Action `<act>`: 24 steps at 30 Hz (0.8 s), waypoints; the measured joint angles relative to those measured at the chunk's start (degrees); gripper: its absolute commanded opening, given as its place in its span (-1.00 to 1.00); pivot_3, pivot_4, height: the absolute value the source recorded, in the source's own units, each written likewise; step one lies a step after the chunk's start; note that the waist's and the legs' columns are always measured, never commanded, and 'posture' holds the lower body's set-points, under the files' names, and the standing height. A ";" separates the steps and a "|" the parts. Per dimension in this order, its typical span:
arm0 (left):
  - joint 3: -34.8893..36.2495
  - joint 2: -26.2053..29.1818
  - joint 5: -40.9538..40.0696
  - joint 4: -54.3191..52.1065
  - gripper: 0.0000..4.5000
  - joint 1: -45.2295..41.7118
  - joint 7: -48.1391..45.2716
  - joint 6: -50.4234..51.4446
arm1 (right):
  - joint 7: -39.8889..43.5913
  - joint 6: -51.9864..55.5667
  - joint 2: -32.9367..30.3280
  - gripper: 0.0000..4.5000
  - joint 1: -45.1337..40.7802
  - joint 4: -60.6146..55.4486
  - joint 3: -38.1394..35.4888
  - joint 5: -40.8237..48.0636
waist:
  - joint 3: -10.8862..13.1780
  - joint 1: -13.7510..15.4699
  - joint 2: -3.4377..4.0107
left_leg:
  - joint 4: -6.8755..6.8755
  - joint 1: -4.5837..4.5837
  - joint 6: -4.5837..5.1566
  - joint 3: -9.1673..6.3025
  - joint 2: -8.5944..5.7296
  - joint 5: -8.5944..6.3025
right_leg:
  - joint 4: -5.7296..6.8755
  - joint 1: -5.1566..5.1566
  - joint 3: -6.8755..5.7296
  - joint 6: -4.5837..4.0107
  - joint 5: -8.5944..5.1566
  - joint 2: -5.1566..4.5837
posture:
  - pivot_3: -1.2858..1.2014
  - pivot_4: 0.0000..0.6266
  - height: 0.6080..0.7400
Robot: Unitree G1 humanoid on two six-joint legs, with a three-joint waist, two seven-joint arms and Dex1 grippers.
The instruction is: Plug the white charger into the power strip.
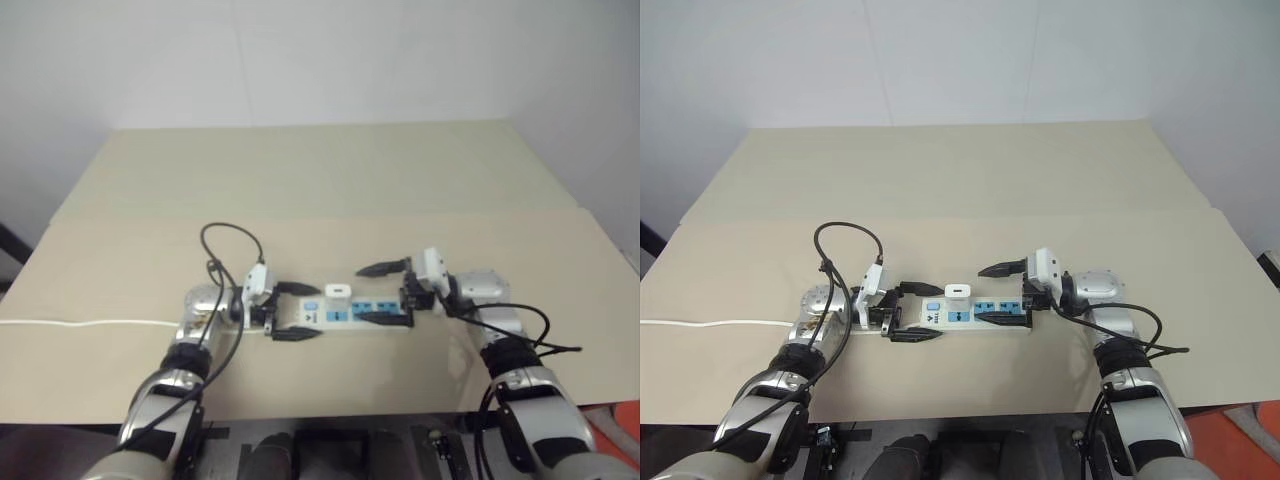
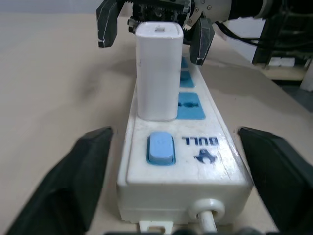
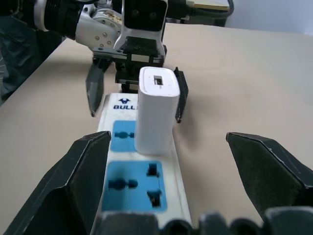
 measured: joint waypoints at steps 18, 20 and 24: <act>-1.88 24.61 -14.26 -16.91 0.98 2.23 -2.52 10.20 | -3.90 17.84 -26.76 1.00 14.82 -22.36 -7.71 1.78 | 0.06 0.61 0.07 | 0.03 -0.51 0.00 0.13 0.04 -0.02 | -0.10 -0.49 0.01 -0.03 0.00 0.00 | 0.03 -0.52 1.00; -3.44 26.44 -14.37 -14.91 0.98 1.01 -2.52 8.81 | -3.43 18.60 -30.84 1.00 17.77 -24.05 -9.17 1.73 | 0.08 0.60 0.09 | 0.04 -0.51 0.00 0.15 0.07 -0.02 | -0.10 -0.47 0.00 -0.03 0.00 0.01 | 0.03 -0.52 1.00; -6.10 29.12 -15.53 -12.03 0.98 0.81 -2.52 6.68 | -2.57 18.64 -35.69 1.00 21.84 -25.45 -13.01 1.86 | 0.08 0.21 0.10 | 0.03 -0.43 0.02 0.23 0.12 -0.03 | -0.09 -0.41 0.02 -0.03 0.00 0.03 | 0.03 -0.52 1.00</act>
